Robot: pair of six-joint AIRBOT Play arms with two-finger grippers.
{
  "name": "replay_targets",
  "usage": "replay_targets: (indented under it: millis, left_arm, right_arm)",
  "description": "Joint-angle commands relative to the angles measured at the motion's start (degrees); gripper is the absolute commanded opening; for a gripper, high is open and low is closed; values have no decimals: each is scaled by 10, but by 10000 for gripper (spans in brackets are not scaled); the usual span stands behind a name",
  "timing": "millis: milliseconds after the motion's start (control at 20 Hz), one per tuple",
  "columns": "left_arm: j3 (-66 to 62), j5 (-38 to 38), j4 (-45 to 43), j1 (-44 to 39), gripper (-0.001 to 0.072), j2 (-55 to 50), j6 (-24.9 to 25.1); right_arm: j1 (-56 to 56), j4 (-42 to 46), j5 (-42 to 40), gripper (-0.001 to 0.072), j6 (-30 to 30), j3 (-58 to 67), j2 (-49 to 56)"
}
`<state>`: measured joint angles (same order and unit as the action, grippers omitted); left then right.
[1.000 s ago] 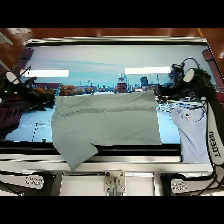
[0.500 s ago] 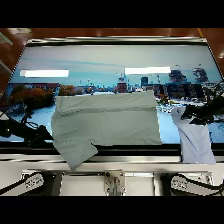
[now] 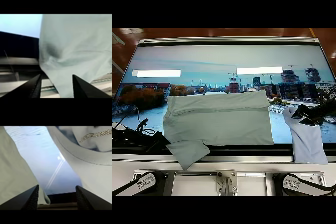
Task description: Fold the shirts.
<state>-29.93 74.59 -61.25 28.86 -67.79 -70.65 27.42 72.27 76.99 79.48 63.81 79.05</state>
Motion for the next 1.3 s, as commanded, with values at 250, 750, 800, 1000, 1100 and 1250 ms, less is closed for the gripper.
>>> replay_targets:
  millis: [250, 750, 800, 1000, 1100, 1250]
  left_arm:
    - [23, -32, -2, -4, 445, -5, 23]
    - [100, -101, 69, -9, 188, -5, 38]
    - [104, -106, 69, -15, 117, -5, 38]
    - [100, -102, 71, -21, 38, -3, 40]
    - [93, -93, 71, -21, 38, 0, 50]
    - [87, -82, 71, -21, 38, 0, 57]
  right_arm:
    - [1, -3, 10, 578, 18, -2, 0]
    - [1, 34, 28, 583, 19, -28, 0]
    - [1, 31, 30, 665, 19, -51, 0]
    - [1, -44, 45, 673, -41, -144, 0]
    - [1, -58, 42, 673, -48, -172, 0]
    - [1, -94, -6, 671, -48, -217, 0]
